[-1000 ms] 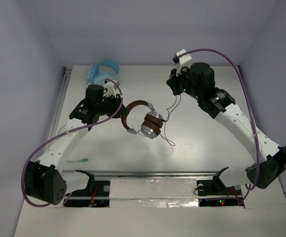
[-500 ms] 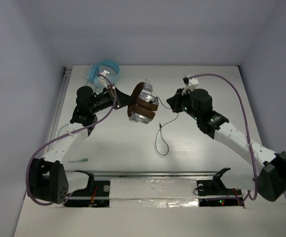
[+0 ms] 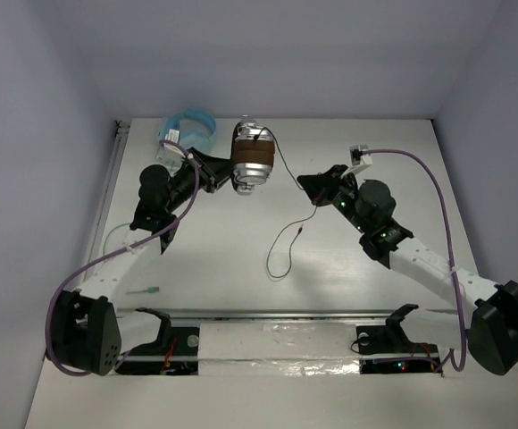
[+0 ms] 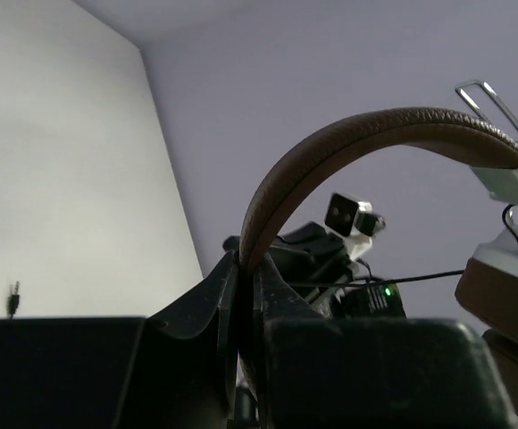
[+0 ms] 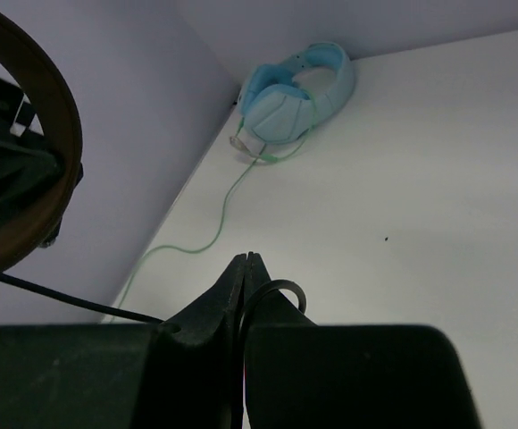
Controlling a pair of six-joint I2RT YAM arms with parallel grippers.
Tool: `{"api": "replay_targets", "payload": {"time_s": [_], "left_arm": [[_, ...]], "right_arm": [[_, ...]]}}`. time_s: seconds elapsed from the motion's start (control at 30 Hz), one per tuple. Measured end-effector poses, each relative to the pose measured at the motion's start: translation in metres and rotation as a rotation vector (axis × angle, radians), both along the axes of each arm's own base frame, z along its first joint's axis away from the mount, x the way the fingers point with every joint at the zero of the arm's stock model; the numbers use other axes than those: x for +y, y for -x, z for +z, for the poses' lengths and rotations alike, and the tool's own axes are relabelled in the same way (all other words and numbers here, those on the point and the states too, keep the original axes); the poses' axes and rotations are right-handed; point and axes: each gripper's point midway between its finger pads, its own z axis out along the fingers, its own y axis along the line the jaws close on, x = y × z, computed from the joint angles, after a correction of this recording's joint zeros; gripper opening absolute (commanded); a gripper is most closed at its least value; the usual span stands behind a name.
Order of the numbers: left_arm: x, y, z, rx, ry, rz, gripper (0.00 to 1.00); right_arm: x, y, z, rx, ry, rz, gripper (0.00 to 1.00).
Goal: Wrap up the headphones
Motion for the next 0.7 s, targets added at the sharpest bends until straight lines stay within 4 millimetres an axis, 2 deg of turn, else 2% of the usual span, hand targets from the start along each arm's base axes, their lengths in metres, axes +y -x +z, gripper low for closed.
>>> {"api": "replay_targets", "payload": {"time_s": [0.13, 0.3, 0.53, 0.7], "left_arm": [[0.001, -0.003, 0.004, 0.020, -0.013, 0.168, 0.00], [0.007, -0.005, 0.004, 0.005, -0.069, 0.348, 0.00], [0.050, -0.032, -0.033, 0.066, -0.267, 0.667, 0.00], [0.068, -0.039, -0.049, 0.084, -0.414, 0.800, 0.00]], "right_arm": [[0.006, -0.005, -0.002, 0.011, -0.024, -0.017, 0.00], [0.032, 0.005, -0.018, 0.053, 0.007, 0.021, 0.00], [0.065, 0.039, -0.027, 0.078, 0.085, 0.110, 0.00], [0.078, 0.070, -0.024, 0.087, 0.102, 0.175, 0.00]]}}
